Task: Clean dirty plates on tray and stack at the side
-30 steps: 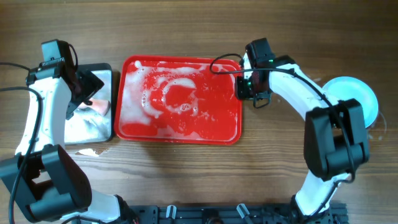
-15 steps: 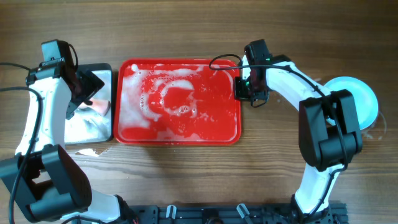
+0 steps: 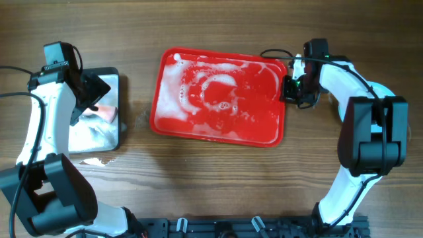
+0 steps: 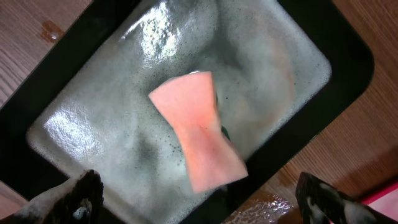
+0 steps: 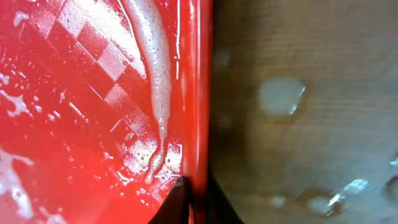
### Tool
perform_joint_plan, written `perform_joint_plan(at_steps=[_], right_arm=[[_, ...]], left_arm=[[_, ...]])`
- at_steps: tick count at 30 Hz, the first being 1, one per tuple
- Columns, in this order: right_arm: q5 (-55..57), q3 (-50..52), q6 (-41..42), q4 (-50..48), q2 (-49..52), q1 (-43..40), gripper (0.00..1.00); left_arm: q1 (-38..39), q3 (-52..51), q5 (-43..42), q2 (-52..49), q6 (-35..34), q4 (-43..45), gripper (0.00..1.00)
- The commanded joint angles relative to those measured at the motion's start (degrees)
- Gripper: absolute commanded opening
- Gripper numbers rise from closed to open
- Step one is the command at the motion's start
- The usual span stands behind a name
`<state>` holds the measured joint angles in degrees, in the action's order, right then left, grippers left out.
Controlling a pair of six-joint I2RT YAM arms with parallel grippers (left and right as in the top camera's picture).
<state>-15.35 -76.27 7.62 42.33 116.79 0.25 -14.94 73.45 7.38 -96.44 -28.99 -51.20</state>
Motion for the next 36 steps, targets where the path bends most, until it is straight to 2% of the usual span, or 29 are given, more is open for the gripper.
perform_joint_plan(at_steps=[1, 7, 8, 10, 11, 15, 17, 19, 20, 25, 26, 29, 36], right_arm=[[10.4, 0.8, -6.4, -3.3, 2.6, -1.0, 0.12], [11.3, 0.8, -7.6, -5.2, 2.6, -1.0, 0.12], [10.9, 0.8, -7.6, -5.6, 2.6, -1.0, 0.15], [10.0, -0.6, -7.4, -5.0, 2.6, -1.0, 0.28], [9.3, -1.6, -7.4, -4.2, 2.4, -1.0, 0.31], [9.2, -8.1, -5.9, 2.2, -1.3, -1.0, 0.40], [9.4, -14.6, -5.9, 8.7, -5.8, -1.0, 0.43], [9.4, -18.5, -5.9, 12.8, -9.6, -1.0, 0.44], [9.3, -20.4, -5.9, 15.0, -12.9, -0.9, 0.44], [9.4, -20.9, -2.8, 16.9, -29.6, -0.7, 0.46], [9.4, -20.9, -2.6, 17.1, -33.1, -0.7, 0.99], [9.3, -20.9, -2.1, 18.7, -42.2, -0.7, 1.00], [9.3, -20.9, -1.2, 23.7, -57.8, -0.7, 1.00]], left_arm=[[0.1, -0.4, -0.5, -0.1, 0.0, 0.2, 0.97], [0.1, -0.4, -1.2, -0.1, 0.0, 0.3, 0.97], [0.1, -0.4, -1.2, -0.1, 0.0, 0.4, 0.97], [0.1, -0.4, -1.9, -0.1, 0.1, 0.7, 0.96], [0.1, -0.4, -2.3, -0.1, 0.1, 0.6, 0.92], [0.2, -0.3, -4.8, 0.3, 0.7, 0.8, 0.91], [0.2, -0.2, -5.0, 2.6, 3.4, 0.3, 0.91], [0.2, -0.2, -5.0, 5.8, 3.5, -0.9, 0.99], [0.2, -0.2, -5.0, 8.3, 3.5, -1.7, 1.00], [2.0, -0.2, -8.0, 19.9, 0.7, -5.0, 1.00], [2.4, -0.2, -8.1, 21.4, 0.6, -5.0, 1.00], [3.0, -0.2, -12.2, 23.5, -1.7, -5.2, 1.00], [3.0, -0.2, -12.4, 23.4, -1.7, -5.2, 1.00]])
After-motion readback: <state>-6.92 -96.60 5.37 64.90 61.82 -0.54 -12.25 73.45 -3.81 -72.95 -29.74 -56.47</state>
